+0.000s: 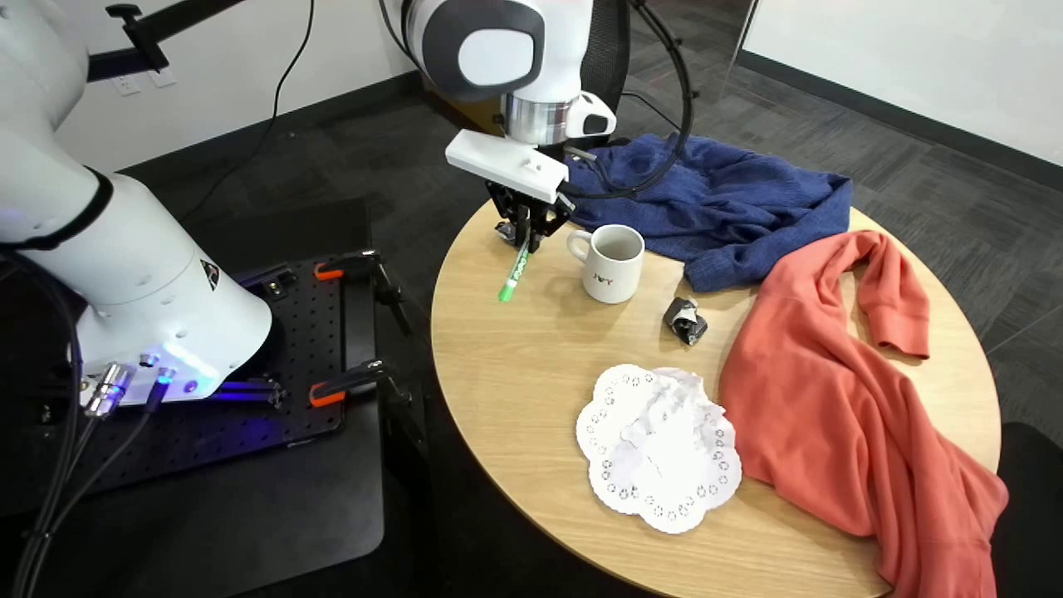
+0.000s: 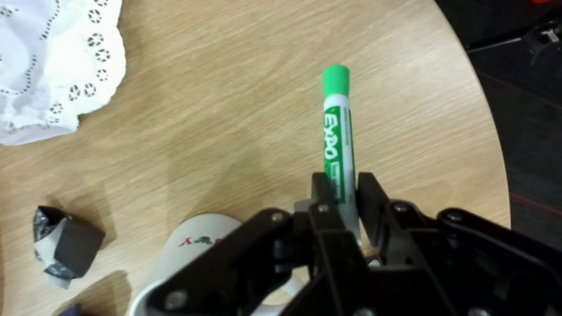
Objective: Take the marker out of the mug and put it on the table
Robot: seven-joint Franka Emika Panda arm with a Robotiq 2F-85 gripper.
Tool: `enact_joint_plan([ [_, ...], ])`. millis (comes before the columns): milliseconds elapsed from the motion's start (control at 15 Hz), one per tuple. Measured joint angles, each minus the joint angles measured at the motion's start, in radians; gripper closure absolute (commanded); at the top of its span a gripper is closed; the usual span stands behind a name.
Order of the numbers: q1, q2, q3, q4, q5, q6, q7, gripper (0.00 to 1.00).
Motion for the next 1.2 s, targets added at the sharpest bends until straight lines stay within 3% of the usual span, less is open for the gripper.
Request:
enact_joint_plan([
  [333,0.006,0.095,0.041,0.001,0.023,0.099,0.000,0.95],
  [800,0.017,0.189,0.040,0.019,-0.024,0.104,0.054,0.95],
  [867,0.020,0.196,0.037,0.022,-0.038,0.104,0.067,0.55],
  [933,0.024,0.202,0.035,0.025,-0.050,0.104,0.081,0.54],
  [1200,0.039,0.209,0.023,0.034,-0.089,0.104,0.133,0.25],
])
